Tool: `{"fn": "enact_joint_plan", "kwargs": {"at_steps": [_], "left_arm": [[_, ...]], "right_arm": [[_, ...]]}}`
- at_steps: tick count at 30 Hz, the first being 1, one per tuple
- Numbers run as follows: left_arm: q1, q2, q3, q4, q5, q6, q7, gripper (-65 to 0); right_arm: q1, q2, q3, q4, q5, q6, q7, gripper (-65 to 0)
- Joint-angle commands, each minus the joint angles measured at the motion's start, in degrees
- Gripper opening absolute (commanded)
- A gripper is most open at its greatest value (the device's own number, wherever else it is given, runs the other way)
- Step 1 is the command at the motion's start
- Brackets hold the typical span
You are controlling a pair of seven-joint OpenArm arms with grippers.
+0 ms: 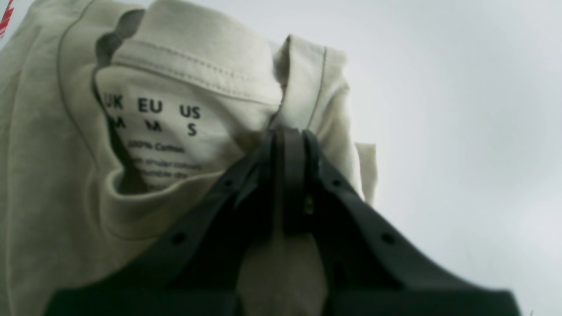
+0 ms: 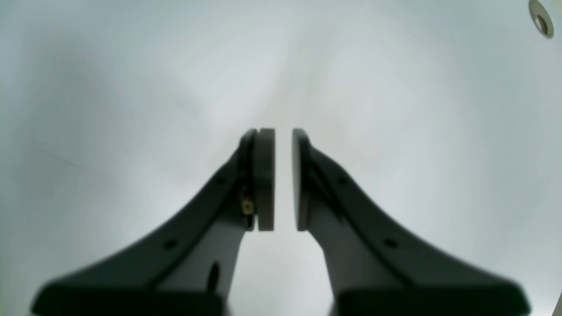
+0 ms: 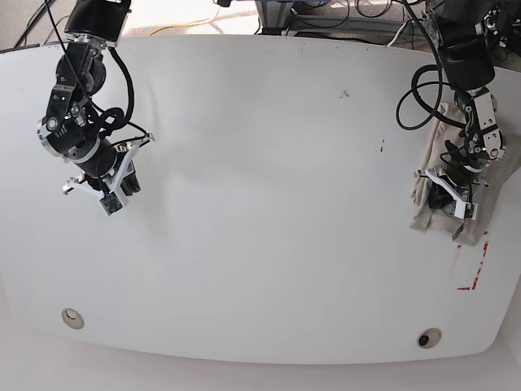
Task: Layout the t-shirt on the table in an organized manner, then fold the t-shirt properly
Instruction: 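Lower the bundle at the table edge and open the left gripper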
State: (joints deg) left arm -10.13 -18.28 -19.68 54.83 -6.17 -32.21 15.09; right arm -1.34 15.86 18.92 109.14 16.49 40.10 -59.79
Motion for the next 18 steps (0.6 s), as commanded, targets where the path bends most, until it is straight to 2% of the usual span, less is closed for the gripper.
{"fn": "enact_joint_plan", "kwargs": {"at_steps": [1,10,18], "left_arm": [[2.97,-2.60,-0.67,1.48,2.35,0.87,3.24,-63.5],[12.02,-3.47,-7.79,9.92,2.35,0.78,3.33,-63.5],[14.39,-5.50,-12.19,11.15,2.35,0.78,3.33,-63.5]], "right_arm": [[0.77,0.71,0.29,1.58,0.43,-0.10,1.28,-58.8],[-0.19,0.71,0.38,1.67,0.43,-0.10,1.28,-58.8],[-0.81,0.71,0.38,2.73,0.43,-0.10,1.28,-59.0]]}}
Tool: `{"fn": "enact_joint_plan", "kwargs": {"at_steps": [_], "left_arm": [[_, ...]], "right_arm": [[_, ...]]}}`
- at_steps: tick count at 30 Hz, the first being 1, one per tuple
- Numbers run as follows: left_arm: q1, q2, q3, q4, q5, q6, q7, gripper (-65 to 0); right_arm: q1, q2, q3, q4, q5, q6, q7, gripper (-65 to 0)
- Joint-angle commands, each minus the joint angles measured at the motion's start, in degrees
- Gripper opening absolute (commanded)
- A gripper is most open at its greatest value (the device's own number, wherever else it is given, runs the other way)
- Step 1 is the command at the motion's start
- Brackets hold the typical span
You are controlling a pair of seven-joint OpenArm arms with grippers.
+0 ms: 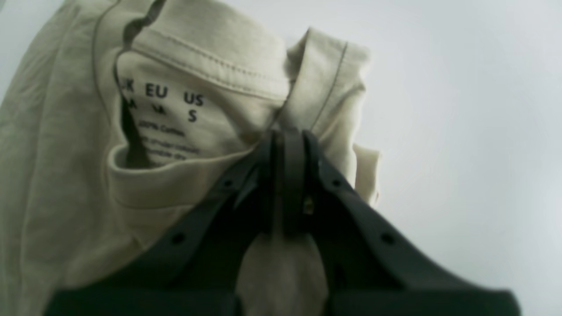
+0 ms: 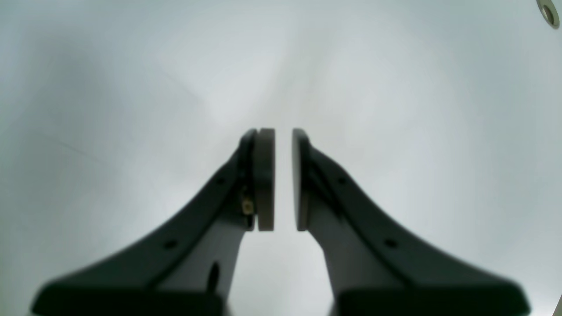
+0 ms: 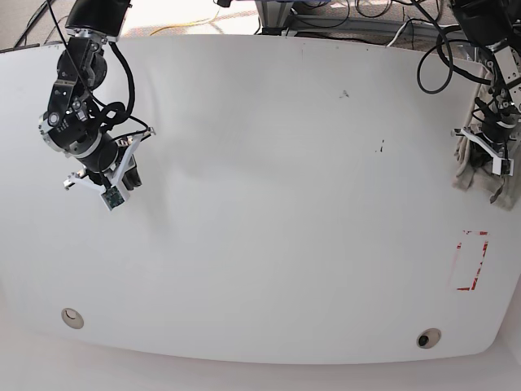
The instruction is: Layout the t-shirt on the table in an organized manner, then fold the t-shirt properly
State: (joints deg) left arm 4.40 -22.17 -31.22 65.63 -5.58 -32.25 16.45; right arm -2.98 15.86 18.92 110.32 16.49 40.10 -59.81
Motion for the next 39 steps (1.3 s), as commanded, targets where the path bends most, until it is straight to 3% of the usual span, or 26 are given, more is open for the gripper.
{"fn": "enact_joint_plan", "kwargs": {"at_steps": [1,13,23,28,31,39], "left_arm": [[-0.14,-1.96,-0.65,0.53,1.76,0.82,1.97,-63.5],[-3.83,-4.86,-1.35,0.35,1.76,0.82,1.97,-63.5],[-6.29,-4.42,-1.00,2.90,1.76,0.82,1.97,-63.5],[-6.38,-2.40,2.26,8.88,1.76,0.82,1.97,-63.5],[-6.29,-1.61,4.98,13.01,1.76,0.82,1.97,-63.5],[-5.94,6.22,8.94,24.53,2.11,0.91,1.71,-63.5]], "right_arm": [[0.83,0.63,0.38,1.55,0.52,-0.10,1.31,-59.0],[-0.23,1.07,0.38,1.55,4.12,-0.10,1.31,-59.0],[0.13,1.07,0.29,1.55,4.04,-0.10,1.39,-59.0],[1.53,1.07,0.29,1.37,3.60,-0.10,2.45,-59.0],[1.71,0.63,0.20,1.28,0.26,-0.10,5.53,-59.0],[3.12,-3.59,-2.17,-0.65,-15.48,-0.10,18.62,-59.3]]}}
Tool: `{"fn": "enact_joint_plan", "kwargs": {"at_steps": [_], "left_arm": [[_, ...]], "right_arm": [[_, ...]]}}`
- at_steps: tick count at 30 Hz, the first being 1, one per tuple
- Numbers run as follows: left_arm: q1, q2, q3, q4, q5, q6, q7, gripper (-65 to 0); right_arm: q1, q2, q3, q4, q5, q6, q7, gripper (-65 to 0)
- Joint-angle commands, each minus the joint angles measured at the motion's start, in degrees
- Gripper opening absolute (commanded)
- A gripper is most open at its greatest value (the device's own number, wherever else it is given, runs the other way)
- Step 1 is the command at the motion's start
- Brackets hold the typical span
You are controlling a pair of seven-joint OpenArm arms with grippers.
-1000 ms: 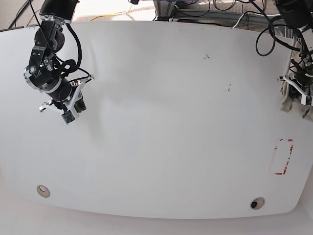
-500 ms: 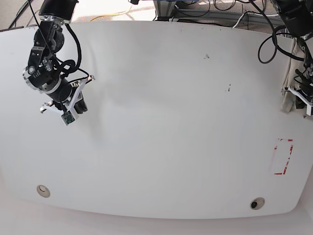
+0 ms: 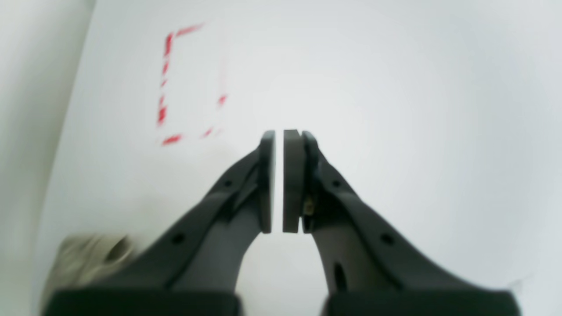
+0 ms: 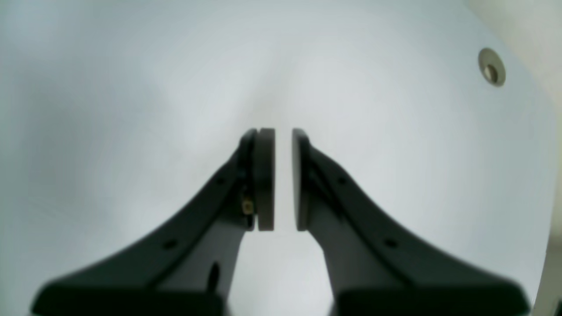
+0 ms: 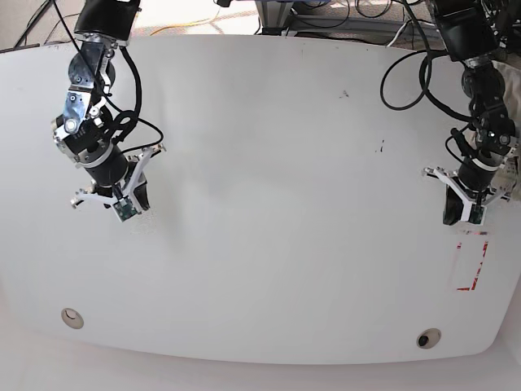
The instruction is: Layout the t-shirt on the table in an organized manner, then fold the t-shirt properly
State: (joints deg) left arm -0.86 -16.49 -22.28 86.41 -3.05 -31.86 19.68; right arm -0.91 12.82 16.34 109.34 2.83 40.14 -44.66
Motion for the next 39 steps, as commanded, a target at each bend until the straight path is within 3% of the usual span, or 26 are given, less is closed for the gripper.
{"fn": "enact_joint_plan", "kwargs": {"at_steps": [1,14,20,25,31,39], "left_arm": [[-0.32,1.68,0.70,5.24,-0.42,0.52,-1.53,-63.5],[10.67,8.71,8.79,19.48,-0.42,0.87,-1.79,-63.5],[17.52,9.85,9.76,20.62,-0.34,0.87,-7.77,-65.0],[24.29,9.68,10.02,20.62,-0.34,0.87,-12.25,-65.0],[33.17,9.68,9.76,22.20,-0.42,0.87,-16.21,-65.0],[45.04,9.85,9.67,26.07,-0.42,0.87,-18.14,-65.0]], "right_arm": [[1.04,-1.26,0.41,0.07,-2.96,-0.14,4.97,-59.3],[-5.91,-6.09,4.28,-0.37,-4.37,-0.14,20.36,-59.5],[-12.68,-6.36,4.19,-0.11,-4.54,-1.77,26.77,-59.5],[-19.01,-6.36,4.63,1.74,-4.28,-3.61,27.48,-59.6],[-27.62,-6.27,4.63,4.20,-4.19,-3.88,27.48,-64.8],[-38.61,-6.36,4.54,4.99,-4.11,-3.79,27.48,-64.5]]}}
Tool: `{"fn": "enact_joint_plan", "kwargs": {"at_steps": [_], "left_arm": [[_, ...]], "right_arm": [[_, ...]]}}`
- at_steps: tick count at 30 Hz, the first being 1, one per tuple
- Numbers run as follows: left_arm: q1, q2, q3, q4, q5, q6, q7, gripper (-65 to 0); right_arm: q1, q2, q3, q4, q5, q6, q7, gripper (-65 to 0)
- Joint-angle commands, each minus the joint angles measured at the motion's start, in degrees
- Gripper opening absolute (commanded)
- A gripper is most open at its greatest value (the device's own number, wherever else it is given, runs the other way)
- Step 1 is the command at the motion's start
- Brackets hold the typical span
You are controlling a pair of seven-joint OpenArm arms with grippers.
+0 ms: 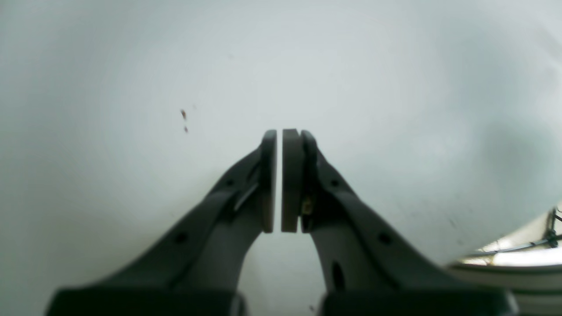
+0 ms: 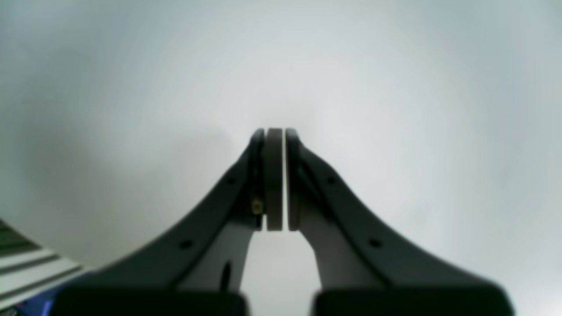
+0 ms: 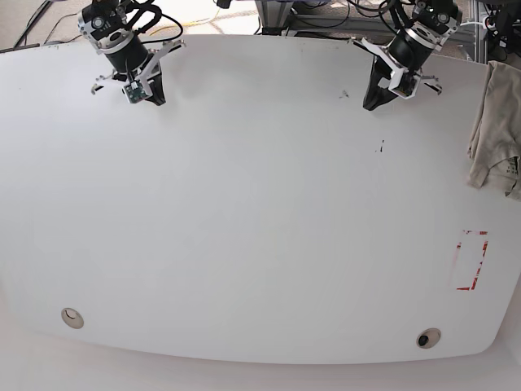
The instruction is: Layout the t-shirt on the table in an organized manner, then fold the t-shirt properly
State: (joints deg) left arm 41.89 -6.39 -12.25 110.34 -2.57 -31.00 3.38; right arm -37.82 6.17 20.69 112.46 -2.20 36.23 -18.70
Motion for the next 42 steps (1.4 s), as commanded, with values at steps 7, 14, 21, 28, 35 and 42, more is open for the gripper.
{"fn": "enact_joint_plan", "kwargs": {"at_steps": [7,14,21,28,35,42], "left_arm": [[11.87,-0.07,-2.83,3.72,-0.99,0.10,-1.84,-65.0],[19.61,-0.07,-3.09,3.63,-1.17,0.10,-1.93,-65.0],[23.74,1.95,-2.91,2.67,-0.90,0.10,-1.75,-65.0],[25.41,3.01,-3.00,-0.85,-0.73,0.10,-1.57,-65.0],[23.91,2.92,-2.91,-9.11,-0.73,0.10,-1.57,-65.0],[17.76,2.92,-2.83,-18.96,-0.73,0.10,-1.57,-65.0]], "right_arm": [[-9.69,0.37,0.19,2.83,5.58,0.39,1.34,-64.7],[-17.34,1.87,0.28,3.01,8.66,0.39,1.34,-64.7],[-23.50,1.69,0.28,2.83,8.66,0.39,1.34,-64.7],[-27.54,1.61,-0.07,2.04,8.75,0.39,1.25,-64.7],[-27.10,1.61,-0.07,-3.06,8.75,0.39,-0.07,-64.7],[-22.97,1.87,-0.25,-11.85,8.57,0.56,0.11,-64.7]]}}
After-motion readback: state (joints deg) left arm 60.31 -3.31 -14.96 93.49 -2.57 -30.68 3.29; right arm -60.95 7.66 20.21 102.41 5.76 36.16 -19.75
